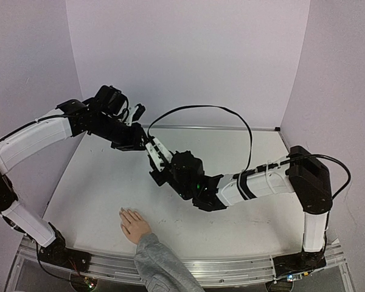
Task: Paint the nails
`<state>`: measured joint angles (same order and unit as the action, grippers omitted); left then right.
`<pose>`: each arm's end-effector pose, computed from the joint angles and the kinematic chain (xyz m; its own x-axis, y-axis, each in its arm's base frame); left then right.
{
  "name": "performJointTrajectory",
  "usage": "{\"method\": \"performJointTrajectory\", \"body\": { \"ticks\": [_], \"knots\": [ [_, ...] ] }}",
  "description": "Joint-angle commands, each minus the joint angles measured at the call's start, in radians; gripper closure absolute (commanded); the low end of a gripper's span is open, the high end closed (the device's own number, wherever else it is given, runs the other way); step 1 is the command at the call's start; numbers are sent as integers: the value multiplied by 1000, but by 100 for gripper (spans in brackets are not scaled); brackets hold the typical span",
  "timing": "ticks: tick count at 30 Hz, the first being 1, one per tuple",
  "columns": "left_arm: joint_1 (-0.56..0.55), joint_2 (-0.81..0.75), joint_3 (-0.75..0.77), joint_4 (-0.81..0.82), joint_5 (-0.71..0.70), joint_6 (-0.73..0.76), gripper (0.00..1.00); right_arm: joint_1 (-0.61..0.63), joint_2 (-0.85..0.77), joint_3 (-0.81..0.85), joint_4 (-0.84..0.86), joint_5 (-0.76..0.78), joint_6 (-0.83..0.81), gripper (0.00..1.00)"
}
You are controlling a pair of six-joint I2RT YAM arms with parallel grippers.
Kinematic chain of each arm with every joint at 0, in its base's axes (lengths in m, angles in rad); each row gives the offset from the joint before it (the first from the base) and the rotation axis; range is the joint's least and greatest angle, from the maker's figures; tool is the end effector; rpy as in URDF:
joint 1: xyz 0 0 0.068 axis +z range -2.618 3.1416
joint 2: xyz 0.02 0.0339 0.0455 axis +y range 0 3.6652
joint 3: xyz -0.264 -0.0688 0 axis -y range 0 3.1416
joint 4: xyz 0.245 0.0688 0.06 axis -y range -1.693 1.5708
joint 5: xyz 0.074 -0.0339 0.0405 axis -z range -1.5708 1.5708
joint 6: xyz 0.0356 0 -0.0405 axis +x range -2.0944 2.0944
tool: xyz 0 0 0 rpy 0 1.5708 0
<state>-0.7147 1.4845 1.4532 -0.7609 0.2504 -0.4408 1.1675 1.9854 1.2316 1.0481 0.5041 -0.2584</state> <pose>0.2361 -0.2165 0.3516 -0.8133 0.1584 -0.5599 0.4637 0.7577 -0.4592 0.1911 0.4041 0.2617 0.2695 0.0615 -0.9610 -0.5741 0.8115 -0.1091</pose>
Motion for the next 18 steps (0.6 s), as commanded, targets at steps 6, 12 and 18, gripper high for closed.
{"method": "performJointTrajectory", "body": {
  "ticks": [6,12,18],
  "knots": [
    [-17,36,-53,-38,20,-81,100,29,-41,164,355,-64,-84,100],
    [-17,2,-101,19,119,3,100,14,-121,77,334,-356,-60,100],
    [-18,-8,-132,41,341,185,100,-105,-234,16,232,-870,114,100]
  ]
}}
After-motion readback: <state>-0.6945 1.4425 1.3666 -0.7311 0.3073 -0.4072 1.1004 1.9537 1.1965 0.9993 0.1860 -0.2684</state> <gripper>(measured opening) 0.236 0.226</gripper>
